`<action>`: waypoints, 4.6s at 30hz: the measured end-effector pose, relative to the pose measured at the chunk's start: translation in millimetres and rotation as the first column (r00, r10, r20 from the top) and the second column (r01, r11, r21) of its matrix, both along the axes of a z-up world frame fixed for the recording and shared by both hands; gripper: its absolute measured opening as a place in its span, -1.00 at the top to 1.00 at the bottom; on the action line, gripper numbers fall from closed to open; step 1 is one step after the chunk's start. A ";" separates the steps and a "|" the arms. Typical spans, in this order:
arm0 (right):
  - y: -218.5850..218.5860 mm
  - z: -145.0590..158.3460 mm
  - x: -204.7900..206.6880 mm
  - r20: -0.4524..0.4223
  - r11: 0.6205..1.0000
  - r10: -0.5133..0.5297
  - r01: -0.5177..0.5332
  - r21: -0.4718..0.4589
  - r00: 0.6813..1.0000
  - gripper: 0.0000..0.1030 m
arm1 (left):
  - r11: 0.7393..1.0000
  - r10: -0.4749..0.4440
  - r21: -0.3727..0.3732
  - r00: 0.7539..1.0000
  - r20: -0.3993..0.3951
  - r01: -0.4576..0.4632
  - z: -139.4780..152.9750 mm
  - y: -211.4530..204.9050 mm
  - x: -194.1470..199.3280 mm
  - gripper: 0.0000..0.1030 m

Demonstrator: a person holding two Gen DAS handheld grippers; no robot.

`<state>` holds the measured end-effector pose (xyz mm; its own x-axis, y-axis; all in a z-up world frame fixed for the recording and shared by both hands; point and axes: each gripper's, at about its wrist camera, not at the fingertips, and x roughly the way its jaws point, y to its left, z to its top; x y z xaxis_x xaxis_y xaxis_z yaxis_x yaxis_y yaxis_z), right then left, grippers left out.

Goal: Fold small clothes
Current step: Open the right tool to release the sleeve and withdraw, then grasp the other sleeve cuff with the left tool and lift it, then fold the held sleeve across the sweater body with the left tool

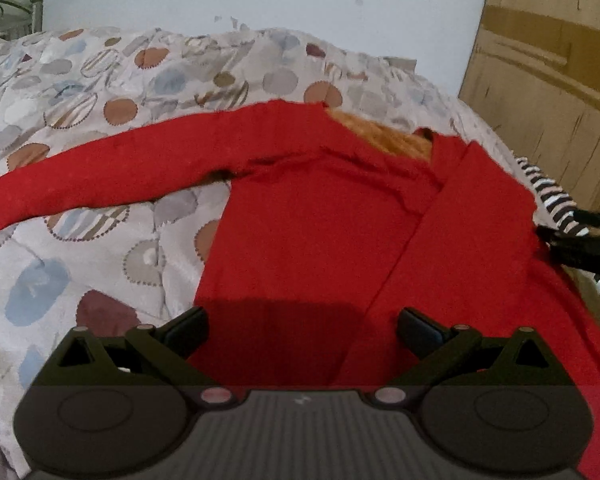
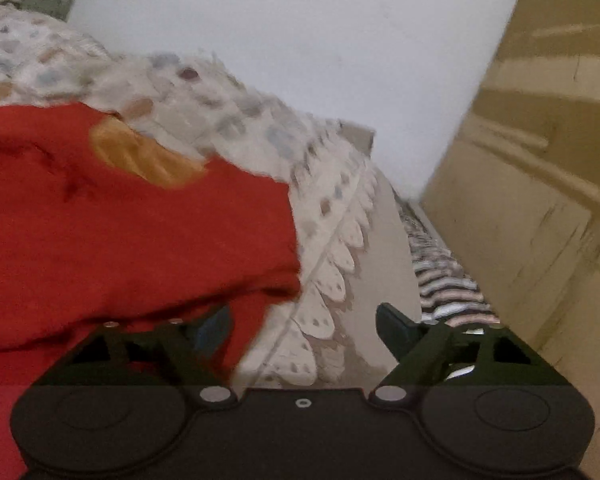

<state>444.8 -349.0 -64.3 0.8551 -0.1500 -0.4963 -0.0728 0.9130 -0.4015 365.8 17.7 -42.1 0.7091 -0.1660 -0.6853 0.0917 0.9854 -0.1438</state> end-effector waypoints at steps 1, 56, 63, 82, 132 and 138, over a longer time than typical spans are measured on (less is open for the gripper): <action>1.4 -4.6 5.2 -0.002 1.000 0.016 -0.016 -0.014 1.000 -0.45 | 1.000 0.001 0.000 1.000 -0.005 -0.001 -0.2 0.3 1.0 -0.99; -3.9 48.5 -23.6 0.100 0.879 -0.132 0.070 0.472 0.986 -0.99 | 0.764 0.645 -0.090 0.755 0.122 -0.639 33.1 167.9 19.0 -0.99; 55.0 67.5 -101.6 0.129 0.833 0.099 -0.153 0.532 0.987 -0.99 | 0.604 0.764 -0.371 0.646 0.016 -0.705 14.7 243.0 23.9 -0.99; 98.4 42.2 -140.4 0.048 0.802 0.226 -0.214 0.557 0.973 -0.99 | 0.173 0.862 -0.752 0.467 -0.197 -0.636 -69.6 311.6 26.0 0.28; -30.6 37.8 -195.5 0.091 0.813 -0.226 0.137 0.567 0.970 -0.99 | 0.512 -0.858 0.541 0.425 0.288 0.667 -6.0 -94.3 -82.4 0.18; -28.8 37.9 -190.6 0.080 0.809 -0.220 0.136 0.572 0.972 -0.99 | 0.512 -0.859 0.496 0.411 0.306 0.701 1.4 -90.2 -87.9 -0.30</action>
